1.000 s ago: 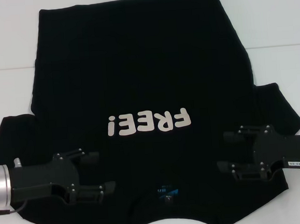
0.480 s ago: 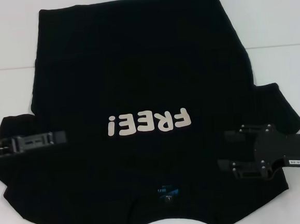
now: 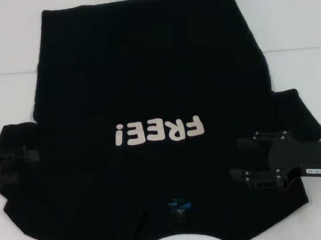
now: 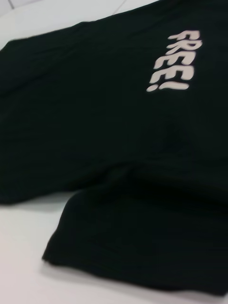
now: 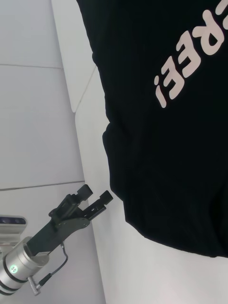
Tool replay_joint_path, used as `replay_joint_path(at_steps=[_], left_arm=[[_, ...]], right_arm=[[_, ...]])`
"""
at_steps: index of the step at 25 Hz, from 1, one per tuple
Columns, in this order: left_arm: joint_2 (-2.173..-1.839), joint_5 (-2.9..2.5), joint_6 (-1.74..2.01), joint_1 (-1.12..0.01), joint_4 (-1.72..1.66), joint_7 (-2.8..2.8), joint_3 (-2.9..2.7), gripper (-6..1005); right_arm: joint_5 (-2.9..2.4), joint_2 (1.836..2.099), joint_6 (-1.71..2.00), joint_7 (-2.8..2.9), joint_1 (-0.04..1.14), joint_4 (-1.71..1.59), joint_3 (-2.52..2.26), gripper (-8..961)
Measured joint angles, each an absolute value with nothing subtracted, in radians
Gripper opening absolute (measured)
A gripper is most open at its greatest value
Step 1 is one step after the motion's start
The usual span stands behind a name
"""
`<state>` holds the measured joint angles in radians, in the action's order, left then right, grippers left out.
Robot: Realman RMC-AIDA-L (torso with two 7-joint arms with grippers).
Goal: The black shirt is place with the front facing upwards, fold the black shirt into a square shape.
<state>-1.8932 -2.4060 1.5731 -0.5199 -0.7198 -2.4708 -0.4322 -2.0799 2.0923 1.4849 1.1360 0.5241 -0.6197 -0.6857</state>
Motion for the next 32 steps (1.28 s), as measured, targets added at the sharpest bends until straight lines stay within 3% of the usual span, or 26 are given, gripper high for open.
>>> replay_joint_path(at_steps=[32], left_arm=[[-1.879,-2.515,1.361,-0.509,-0.667,-2.587,-0.371,920]], right_arm=[[-2.08,2.094,1.486,1.163,0.537,-0.618,-0.695,765]])
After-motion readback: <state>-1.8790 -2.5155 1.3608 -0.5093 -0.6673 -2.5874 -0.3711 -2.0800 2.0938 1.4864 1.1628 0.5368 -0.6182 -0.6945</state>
